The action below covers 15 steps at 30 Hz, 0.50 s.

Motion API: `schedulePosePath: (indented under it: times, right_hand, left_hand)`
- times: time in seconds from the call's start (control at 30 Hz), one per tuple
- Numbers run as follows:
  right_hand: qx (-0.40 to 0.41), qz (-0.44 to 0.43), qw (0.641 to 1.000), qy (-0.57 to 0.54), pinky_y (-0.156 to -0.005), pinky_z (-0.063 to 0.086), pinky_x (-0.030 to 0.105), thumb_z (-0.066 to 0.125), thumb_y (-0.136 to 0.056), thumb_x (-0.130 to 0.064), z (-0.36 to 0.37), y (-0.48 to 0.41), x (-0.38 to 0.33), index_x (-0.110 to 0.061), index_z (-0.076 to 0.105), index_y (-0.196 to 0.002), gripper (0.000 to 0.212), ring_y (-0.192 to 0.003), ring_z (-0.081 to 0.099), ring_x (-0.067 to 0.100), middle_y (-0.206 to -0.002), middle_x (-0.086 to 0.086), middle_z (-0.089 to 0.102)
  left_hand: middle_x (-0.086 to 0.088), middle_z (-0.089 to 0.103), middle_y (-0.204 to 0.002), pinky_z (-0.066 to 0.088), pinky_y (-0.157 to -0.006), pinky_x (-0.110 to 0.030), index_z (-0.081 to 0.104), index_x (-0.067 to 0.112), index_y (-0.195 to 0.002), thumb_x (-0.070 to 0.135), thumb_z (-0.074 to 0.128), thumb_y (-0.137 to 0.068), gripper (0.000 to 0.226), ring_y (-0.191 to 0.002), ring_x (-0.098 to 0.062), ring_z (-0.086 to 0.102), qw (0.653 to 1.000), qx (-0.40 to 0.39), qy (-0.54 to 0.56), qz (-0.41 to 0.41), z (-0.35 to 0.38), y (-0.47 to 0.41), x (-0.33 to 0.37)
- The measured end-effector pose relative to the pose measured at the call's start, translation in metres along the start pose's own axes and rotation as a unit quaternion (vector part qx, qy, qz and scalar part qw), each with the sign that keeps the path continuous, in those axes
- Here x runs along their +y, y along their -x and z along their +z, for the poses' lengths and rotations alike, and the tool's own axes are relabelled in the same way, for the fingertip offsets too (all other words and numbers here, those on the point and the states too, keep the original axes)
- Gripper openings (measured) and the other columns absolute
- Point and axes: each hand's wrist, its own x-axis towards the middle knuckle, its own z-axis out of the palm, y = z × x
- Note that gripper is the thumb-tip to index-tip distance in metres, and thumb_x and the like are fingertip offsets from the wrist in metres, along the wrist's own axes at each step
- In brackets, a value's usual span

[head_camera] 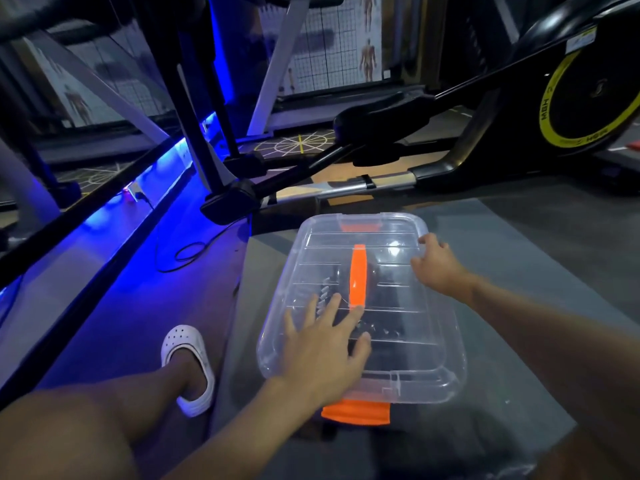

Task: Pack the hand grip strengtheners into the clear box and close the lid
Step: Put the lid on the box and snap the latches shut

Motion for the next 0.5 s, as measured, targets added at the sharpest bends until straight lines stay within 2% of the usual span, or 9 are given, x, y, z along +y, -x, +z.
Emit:
schedulePosePath:
  times: [0.13,0.27,0.5]
  right_hand:
    - [0.050,0.044,0.992,-0.104,-0.060,0.040,0.032,0.050,-0.094,-0.022,0.003,-0.010,0.003,-0.012,0.036,-0.125,0.036,-0.079,0.054,0.030,-0.106,0.019,0.054]
    - [0.053,0.081,0.979,-0.177,-0.046,0.037,0.028,0.052,-0.095,-0.022,0.006,-0.014,0.006,-0.014,0.036,-0.114,0.027,-0.061,0.049,0.020,-0.088,0.009,0.052]
    - [0.095,0.097,0.966,-0.219,-0.047,0.037,0.028,0.050,-0.095,-0.017,0.012,-0.006,0.007,-0.014,0.035,-0.108,0.020,-0.060,0.046,0.019,-0.082,0.004,0.048]
  left_hand:
    - [0.008,0.006,-0.164,0.001,-0.118,-0.059,0.009,0.048,-0.150,0.061,0.023,-0.093,0.060,-0.151,-0.025,-0.001,1.000,0.010,-0.004,-0.004,0.004,0.007,0.001]
    - [0.008,0.013,-0.164,0.003,-0.117,-0.060,0.018,0.045,-0.149,0.062,0.023,-0.090,0.062,-0.151,-0.027,0.005,1.000,0.018,0.002,0.009,0.004,0.004,-0.003]
    - [0.011,0.020,-0.162,0.008,-0.116,-0.058,0.024,0.045,-0.148,0.065,0.017,-0.085,0.067,-0.151,-0.025,0.010,0.999,0.016,0.004,0.051,0.001,-0.002,-0.021]
